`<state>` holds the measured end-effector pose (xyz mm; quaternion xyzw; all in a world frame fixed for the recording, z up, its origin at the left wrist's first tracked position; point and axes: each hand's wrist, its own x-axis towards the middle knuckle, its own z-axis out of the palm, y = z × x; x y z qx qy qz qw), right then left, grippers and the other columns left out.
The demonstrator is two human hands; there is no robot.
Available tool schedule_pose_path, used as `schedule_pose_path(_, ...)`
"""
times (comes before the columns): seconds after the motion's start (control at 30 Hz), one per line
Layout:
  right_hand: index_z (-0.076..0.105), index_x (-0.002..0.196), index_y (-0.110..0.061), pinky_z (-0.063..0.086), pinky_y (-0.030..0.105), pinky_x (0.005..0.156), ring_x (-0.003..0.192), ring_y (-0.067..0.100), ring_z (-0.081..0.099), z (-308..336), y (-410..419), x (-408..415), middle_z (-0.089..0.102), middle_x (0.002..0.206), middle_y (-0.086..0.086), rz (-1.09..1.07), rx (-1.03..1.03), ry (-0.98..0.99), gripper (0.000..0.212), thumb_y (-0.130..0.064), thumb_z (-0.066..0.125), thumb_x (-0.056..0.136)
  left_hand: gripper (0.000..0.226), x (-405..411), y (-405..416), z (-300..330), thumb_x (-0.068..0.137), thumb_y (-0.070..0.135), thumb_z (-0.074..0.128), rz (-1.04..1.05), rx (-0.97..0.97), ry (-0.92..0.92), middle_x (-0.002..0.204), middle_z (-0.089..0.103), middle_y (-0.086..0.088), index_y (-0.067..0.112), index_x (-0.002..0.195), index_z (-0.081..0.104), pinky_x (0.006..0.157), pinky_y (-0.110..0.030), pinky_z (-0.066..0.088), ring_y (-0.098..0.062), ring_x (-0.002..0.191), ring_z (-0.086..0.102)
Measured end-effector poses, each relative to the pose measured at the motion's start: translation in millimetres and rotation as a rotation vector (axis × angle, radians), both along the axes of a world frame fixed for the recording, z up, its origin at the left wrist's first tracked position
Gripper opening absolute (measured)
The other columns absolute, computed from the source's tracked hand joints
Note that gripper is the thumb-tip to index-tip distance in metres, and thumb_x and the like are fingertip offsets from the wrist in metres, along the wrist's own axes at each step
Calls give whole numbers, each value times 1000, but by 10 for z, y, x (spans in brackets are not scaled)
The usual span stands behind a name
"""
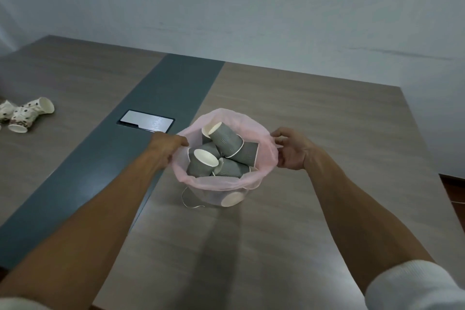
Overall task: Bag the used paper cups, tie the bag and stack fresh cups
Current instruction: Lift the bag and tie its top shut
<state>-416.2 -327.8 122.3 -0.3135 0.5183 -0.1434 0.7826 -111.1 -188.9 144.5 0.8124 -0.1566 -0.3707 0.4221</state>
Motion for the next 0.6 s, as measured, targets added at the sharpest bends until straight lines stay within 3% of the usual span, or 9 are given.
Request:
schedule_pose_path(0.1, 59, 107, -14, 39, 29, 67, 79, 21, 54, 144, -27, -55, 60, 90, 5, 81, -48, 67, 27, -28, 64, 84, 16, 17, -9, 151, 80, 4, 77, -74, -19, 29, 89, 71, -11, 9, 92, 67, 65, -31, 53, -25, 74, 66)
schedule_pose_path(0.2, 62, 97, -10, 48, 33, 67, 78, 25, 56, 307, -165, -164, 60, 95, 12, -43, -298, 364, 17, -4, 64, 82, 19, 24, -79, 329, 84, 0, 70, -73, -164, 92, 94, 69, -12, 18, 82, 63, 72, -35, 52, -25, 78, 63)
schedule_pose_path(0.27, 67, 92, -5, 59, 44, 73, 78, 34, 64, 416, -277, -336, 64, 94, 21, -244, -617, 675, 17, 3, 59, 79, 21, 35, -127, 447, 86, 0, 65, -28, -227, 137, 92, 66, -11, 20, 82, 60, 60, -29, 52, -22, 70, 61)
schedule_pose_path(0.33, 70, 100, -9, 61, 52, 80, 91, 41, 67, 595, -295, -546, 67, 104, 20, -439, -788, 833, 28, 0, 56, 77, 20, 20, -174, 522, 88, 1, 64, 8, -236, 128, 93, 64, -10, 20, 84, 59, 49, -25, 49, -21, 73, 61)
schedule_pose_path(0.4, 67, 103, -14, 61, 52, 77, 96, 40, 66, 730, -277, -754, 66, 109, 15, -568, -812, 862, 33, 0, 57, 75, 21, -59, -203, 564, 88, 2, 70, -5, -216, 16, 92, 62, -13, 17, 82, 57, 40, -23, 45, -26, 78, 61)
schedule_pose_path(0.5, 69, 97, -7, 63, 50, 68, 88, 39, 69, 865, -266, -1066, 68, 105, 19, -516, -713, 853, 23, 4, 63, 78, 28, -249, -253, 605, 86, 1, 76, -112, -179, -167, 86, 59, -13, 15, 77, 53, 30, -19, 41, -24, 67, 56)
schedule_pose_path(0.57, 63, 85, -5, 63, 36, 57, 71, 27, 69, 949, -234, -1281, 67, 97, 18, -407, -573, 697, 12, 6, 64, 87, 20, -356, -272, 678, 89, -5, 70, -278, -116, -127, 86, 60, -13, 11, 82, 59, 34, -20, 48, -22, 68, 60)
schedule_pose_path(0.6, 59, 81, -6, 60, 28, 49, 58, 20, 66, 982, -208, -1383, 64, 88, 15, -384, -507, 636, 18, 8, 62, 91, 15, -385, -284, 732, 92, -7, 65, -363, -74, -76, 88, 62, -13, 8, 88, 62, 38, -21, 52, -20, 70, 62)
